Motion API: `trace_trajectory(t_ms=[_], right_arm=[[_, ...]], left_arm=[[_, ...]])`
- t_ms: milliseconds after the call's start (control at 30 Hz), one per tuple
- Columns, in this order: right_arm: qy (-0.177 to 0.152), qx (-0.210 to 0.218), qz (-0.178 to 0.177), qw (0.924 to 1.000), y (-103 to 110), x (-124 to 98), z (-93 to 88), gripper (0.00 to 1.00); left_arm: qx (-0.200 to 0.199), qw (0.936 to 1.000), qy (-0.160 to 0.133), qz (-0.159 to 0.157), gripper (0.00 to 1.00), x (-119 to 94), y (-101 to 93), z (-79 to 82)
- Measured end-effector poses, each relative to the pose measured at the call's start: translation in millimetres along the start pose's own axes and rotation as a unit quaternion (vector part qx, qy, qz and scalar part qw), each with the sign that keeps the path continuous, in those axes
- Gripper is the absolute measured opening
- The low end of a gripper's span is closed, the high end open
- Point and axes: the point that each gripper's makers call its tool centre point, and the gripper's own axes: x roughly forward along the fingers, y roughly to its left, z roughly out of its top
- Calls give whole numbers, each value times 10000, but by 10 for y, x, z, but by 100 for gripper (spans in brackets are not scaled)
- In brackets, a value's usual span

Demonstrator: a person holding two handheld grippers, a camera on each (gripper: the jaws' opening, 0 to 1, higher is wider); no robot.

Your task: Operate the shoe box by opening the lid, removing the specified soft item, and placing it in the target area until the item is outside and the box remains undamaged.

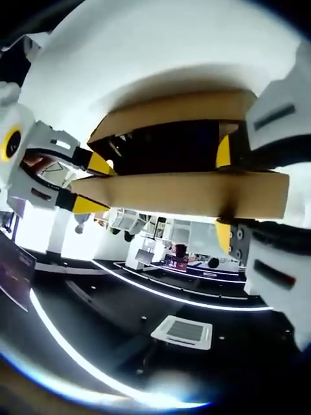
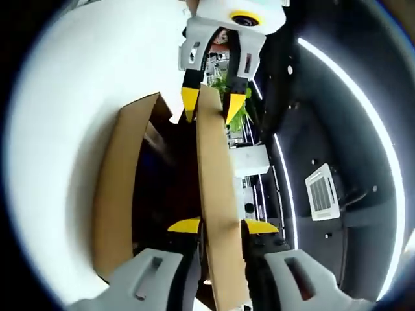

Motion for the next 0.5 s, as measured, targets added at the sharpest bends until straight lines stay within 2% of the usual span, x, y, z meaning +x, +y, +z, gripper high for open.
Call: trace_trajectory(t_ms=[267,367,500], right_arm=[[33,-87,-228,9997,-94,36,-6,21],[50,-139,-293,9995,-113,51,-8,16],[48,-143,-317,9994,-116,66,-11,16]], left_arm=[[-95,9999,-78,-5,28,21,83,2],[-103,9999,-100,26,28,26,119,7],[-166,9998,-120,58,28,47,154,1]])
